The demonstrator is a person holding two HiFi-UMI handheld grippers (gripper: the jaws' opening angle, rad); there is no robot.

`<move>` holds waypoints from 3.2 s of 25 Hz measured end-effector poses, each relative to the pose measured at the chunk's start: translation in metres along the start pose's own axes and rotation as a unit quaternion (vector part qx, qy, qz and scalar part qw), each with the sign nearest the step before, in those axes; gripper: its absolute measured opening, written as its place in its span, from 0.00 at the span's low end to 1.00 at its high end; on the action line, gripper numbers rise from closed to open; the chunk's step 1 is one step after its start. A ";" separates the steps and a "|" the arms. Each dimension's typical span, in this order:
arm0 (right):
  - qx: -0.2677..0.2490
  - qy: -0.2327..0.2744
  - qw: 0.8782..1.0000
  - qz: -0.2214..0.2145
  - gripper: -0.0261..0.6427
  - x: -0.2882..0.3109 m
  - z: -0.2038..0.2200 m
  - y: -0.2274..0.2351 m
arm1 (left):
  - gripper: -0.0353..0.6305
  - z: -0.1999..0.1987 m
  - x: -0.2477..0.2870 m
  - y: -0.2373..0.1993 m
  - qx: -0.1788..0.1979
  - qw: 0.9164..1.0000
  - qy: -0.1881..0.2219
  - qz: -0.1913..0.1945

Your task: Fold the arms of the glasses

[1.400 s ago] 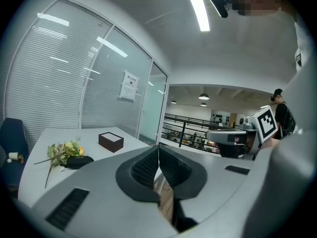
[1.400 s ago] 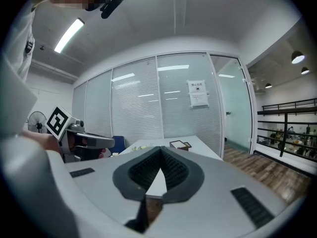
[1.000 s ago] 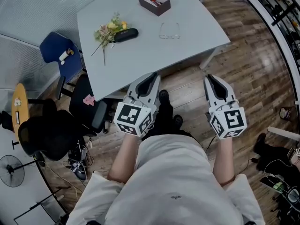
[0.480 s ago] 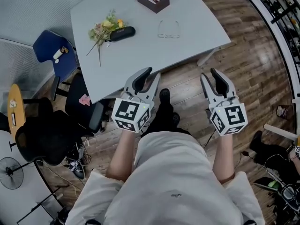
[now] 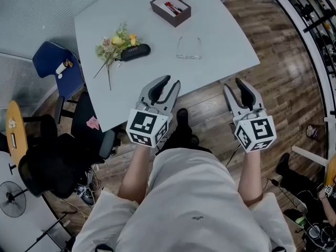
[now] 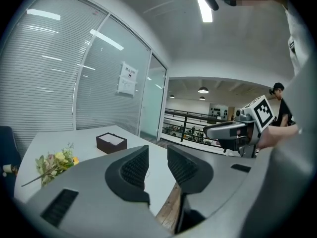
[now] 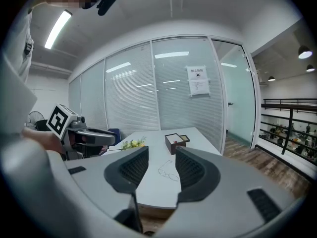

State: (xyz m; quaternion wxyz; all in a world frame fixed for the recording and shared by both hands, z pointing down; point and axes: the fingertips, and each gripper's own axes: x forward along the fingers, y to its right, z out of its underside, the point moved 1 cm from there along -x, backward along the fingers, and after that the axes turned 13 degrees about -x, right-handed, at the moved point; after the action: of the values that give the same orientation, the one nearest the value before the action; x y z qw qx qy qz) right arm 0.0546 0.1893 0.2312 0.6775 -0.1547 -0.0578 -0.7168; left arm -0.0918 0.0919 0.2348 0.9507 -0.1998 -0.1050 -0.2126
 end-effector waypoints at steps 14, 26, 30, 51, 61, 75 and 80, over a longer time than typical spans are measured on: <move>-0.004 -0.011 1.000 0.008 0.29 0.058 -0.016 0.031 | 0.25 -0.019 0.056 -0.043 0.001 1.000 -0.018 0.018; 0.009 -0.040 0.999 0.017 0.28 0.085 -0.006 0.032 | 0.25 -0.005 0.079 -0.076 0.007 0.999 -0.041 0.020; 0.016 -0.054 0.998 0.009 0.28 0.094 -0.001 0.028 | 0.25 0.002 0.078 -0.083 -0.001 0.999 -0.050 0.012; 0.005 -0.122 0.984 -0.127 0.27 0.189 0.041 0.057 | 0.21 0.050 0.120 -0.123 -0.076 0.987 -0.094 -0.102; 0.006 -0.155 0.964 -0.215 0.26 0.231 0.079 0.068 | 0.20 0.067 0.147 -0.128 -0.109 0.975 -0.099 -0.166; -0.003 -0.188 0.930 -0.316 0.26 0.261 0.121 0.070 | 0.17 0.101 0.170 -0.138 -0.161 0.950 -0.105 -0.247; -0.006 -0.201 0.922 -0.331 0.25 0.270 0.134 0.073 | 0.16 0.114 0.173 -0.146 -0.152 0.945 -0.115 -0.267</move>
State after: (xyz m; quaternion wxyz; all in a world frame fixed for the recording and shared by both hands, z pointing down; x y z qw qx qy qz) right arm 0.1368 -0.0346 0.4293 0.3743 -0.2719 -0.2361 -0.8545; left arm -0.0168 -0.0436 0.4358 0.7992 -0.3293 -0.2293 -0.4476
